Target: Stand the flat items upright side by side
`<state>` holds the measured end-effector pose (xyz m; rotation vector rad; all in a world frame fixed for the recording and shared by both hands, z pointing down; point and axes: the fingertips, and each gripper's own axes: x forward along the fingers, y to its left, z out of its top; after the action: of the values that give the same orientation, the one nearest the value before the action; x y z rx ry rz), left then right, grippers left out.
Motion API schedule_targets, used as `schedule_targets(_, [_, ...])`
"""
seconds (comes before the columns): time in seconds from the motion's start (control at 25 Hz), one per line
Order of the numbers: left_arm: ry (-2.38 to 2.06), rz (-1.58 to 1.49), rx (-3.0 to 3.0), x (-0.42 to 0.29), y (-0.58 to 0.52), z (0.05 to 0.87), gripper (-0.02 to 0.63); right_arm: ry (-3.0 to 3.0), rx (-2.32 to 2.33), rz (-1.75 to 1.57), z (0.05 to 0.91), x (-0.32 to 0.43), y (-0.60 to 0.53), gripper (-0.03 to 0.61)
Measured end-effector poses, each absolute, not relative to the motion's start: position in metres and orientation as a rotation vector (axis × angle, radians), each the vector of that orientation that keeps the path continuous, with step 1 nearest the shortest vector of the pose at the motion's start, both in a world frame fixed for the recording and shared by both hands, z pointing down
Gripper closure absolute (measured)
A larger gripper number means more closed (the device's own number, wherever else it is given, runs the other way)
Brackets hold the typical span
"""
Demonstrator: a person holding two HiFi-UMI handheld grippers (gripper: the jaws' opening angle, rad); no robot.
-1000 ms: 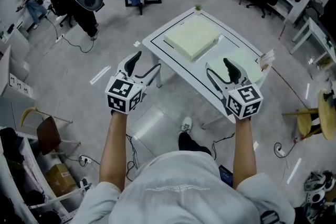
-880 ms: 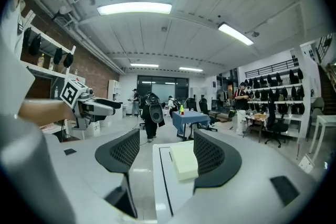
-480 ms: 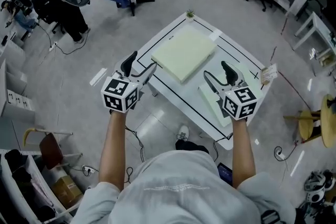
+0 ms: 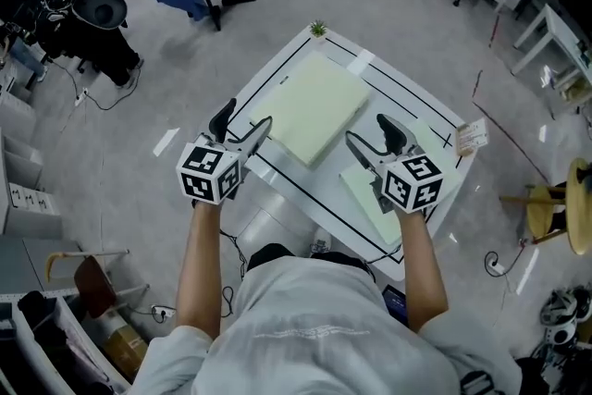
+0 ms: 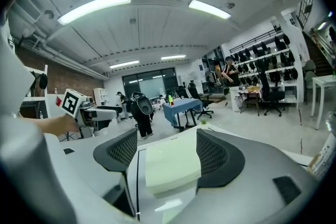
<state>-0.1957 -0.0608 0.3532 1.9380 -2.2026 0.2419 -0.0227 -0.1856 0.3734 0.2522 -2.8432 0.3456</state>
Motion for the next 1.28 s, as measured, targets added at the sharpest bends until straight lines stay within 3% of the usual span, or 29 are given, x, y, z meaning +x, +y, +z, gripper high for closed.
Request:
schedule_targets(0.72, [-1.539,0.240,2.151,-0.301,-0.184,0.464,0.249,-2.610,0.679,0.975,0.463,-0.106,-0.257,0.178])
schedule_targets(1.28, [-1.109,0.380,2.139,-0.305,-0.237,0.584,0.233,-2.405,0.961,1.170,0.539,-0.119,-0.279,0.173])
